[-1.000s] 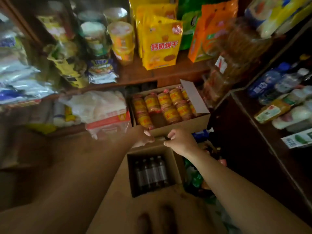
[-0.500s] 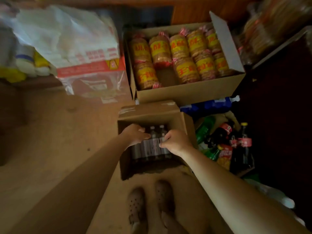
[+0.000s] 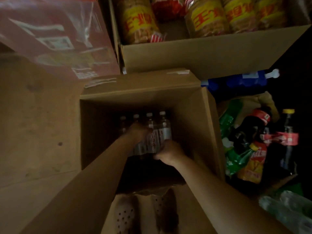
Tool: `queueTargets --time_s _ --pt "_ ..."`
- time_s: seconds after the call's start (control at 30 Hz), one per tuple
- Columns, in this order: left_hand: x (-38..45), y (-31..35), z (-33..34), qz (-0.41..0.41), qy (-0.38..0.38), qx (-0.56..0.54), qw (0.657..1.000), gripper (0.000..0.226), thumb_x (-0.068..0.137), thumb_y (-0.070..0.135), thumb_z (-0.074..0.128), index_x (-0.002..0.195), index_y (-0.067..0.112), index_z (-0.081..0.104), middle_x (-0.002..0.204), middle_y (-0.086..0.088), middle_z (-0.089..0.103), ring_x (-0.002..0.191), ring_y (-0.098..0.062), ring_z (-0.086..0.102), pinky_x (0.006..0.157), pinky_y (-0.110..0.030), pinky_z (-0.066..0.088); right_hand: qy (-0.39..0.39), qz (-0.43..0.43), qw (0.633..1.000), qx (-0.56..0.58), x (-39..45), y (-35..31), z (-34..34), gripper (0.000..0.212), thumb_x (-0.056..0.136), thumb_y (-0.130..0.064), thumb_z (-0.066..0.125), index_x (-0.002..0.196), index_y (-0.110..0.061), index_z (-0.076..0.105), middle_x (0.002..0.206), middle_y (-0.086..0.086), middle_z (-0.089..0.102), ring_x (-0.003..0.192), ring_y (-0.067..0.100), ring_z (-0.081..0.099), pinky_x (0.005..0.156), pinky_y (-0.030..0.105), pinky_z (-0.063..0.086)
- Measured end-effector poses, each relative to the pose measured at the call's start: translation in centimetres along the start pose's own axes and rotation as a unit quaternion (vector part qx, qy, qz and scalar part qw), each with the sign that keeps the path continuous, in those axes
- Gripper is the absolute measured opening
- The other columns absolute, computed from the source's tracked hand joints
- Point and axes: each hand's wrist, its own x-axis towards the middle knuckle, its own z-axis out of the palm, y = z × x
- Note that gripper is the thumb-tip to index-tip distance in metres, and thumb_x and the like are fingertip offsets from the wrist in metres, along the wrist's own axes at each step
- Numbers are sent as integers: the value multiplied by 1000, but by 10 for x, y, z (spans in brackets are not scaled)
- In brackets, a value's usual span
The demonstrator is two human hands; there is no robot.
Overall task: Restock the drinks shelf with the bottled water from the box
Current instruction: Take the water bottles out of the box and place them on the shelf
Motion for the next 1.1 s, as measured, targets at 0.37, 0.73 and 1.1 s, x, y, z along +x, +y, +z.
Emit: queueTargets --time_s 0.37,0.73,1.1 --pt "111 -14 31 7 17 -60 998 26 86 32 68 106 20 59 111 -4 57 88 -17 58 81 -28 47 26 46 998 31 106 20 35 52 90 -23 63 137 -9 45 137 13 51 127 29 50 102 30 43" --pt "154 -14 49 -16 18 80 996 53 94 48 49 140 22 41 146 -6 39 130 -27 41 103 -36 35 7 65 996 65 146 27 46 66 84 -29 71 140 -8 43 141 12 49 129 27 48 106 31 41" --pt "122 -16 37 56 -40 -42 997 50 82 11 72 128 8 53 126 -7 57 117 -24 54 88 -29 45 38 71 989 124 128 26 37 77 76 -19 78 139 -5 37 138 15 49 126 31 49 102 39 46"
